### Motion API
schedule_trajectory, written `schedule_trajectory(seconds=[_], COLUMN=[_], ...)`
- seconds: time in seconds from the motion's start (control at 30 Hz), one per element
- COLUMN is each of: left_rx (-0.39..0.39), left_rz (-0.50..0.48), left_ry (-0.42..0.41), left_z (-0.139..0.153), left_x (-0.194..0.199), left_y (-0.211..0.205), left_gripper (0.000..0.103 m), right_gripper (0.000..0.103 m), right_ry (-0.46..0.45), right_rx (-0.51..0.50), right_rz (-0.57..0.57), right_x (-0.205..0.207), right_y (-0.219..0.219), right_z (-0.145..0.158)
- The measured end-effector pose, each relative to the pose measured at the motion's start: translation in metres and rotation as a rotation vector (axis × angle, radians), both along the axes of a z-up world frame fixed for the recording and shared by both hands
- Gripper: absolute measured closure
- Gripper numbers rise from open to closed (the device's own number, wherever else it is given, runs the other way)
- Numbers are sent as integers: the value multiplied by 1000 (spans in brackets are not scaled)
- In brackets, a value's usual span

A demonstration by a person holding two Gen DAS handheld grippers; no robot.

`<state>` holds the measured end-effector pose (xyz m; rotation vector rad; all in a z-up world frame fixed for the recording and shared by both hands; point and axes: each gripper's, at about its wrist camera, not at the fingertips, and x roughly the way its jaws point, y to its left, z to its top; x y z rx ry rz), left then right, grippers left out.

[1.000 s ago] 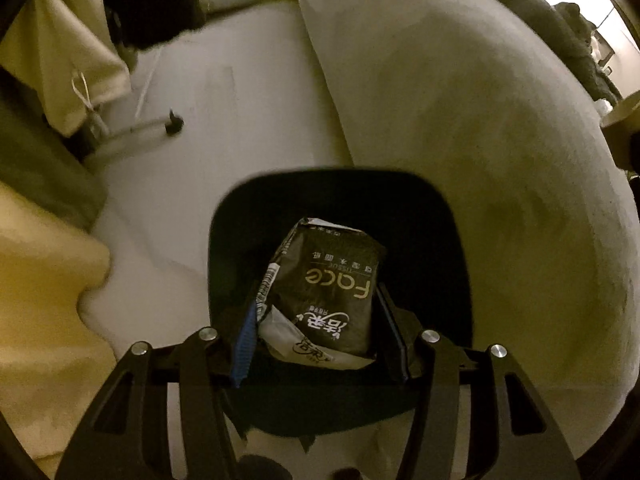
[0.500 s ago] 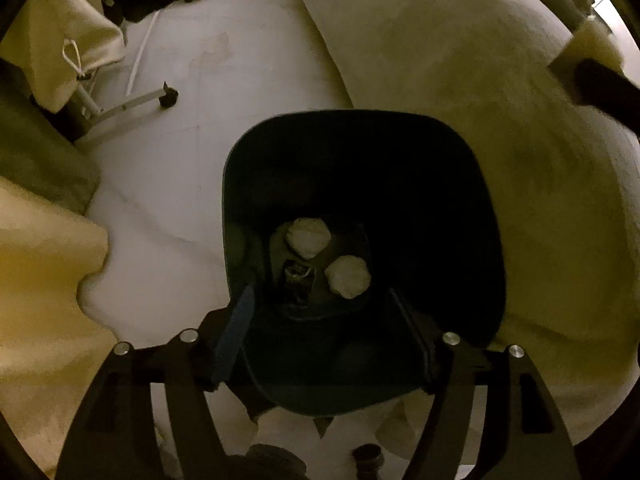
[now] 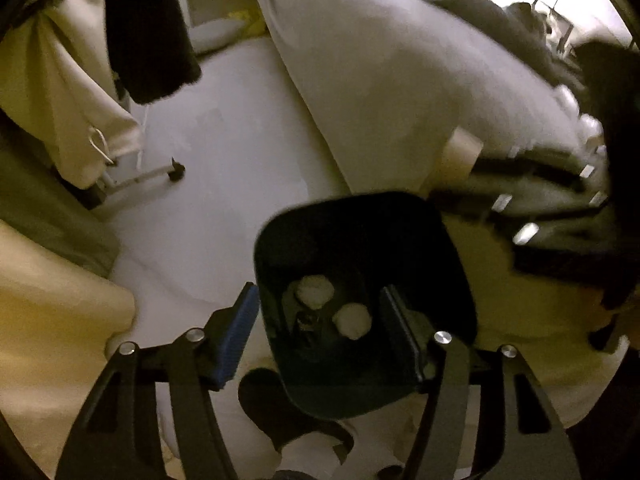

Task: Collect trash
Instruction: 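Lower the right tool over the black bin and open it to drop the cardboard tube, then move both tools back over the bed toward the remaining items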

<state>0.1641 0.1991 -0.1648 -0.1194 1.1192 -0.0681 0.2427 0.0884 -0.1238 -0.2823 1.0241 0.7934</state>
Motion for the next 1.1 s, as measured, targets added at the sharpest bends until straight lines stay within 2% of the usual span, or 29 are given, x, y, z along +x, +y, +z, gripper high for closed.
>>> schedule_trajectory(seconds=[0.27, 0.43, 0.57, 0.63, 0.7, 0.8, 1.1], left_rx=[11, -19, -36, -40, -36, -12, -37], left_rz=[73, 121, 149, 155, 147, 139, 98], left_ry=[-153, -247, -293, -311, -330, -368, -489], left_z=[56, 85, 102, 109, 115, 125, 155], left_x=[-1, -1, -4, -7, -10, -13, -20], left_y=[26, 44, 50, 51, 49, 48, 33], left_gripper=[38, 38, 38, 38, 37, 37, 35], right_gripper=[49, 49, 48, 37, 19, 15, 14], right_ry=[48, 63, 67, 59, 46, 41, 4], right_rx=[-71, -100, -129, -146, -156, -145, -74], right_rz=[33, 71, 90, 97, 106, 115, 105], right_x=[-9, -17, -20, -22, -25, -27, -25], right_y=[11, 21, 28, 28, 30, 29, 15], right_z=[-27, -37, -43, -45, -45, -42, -13])
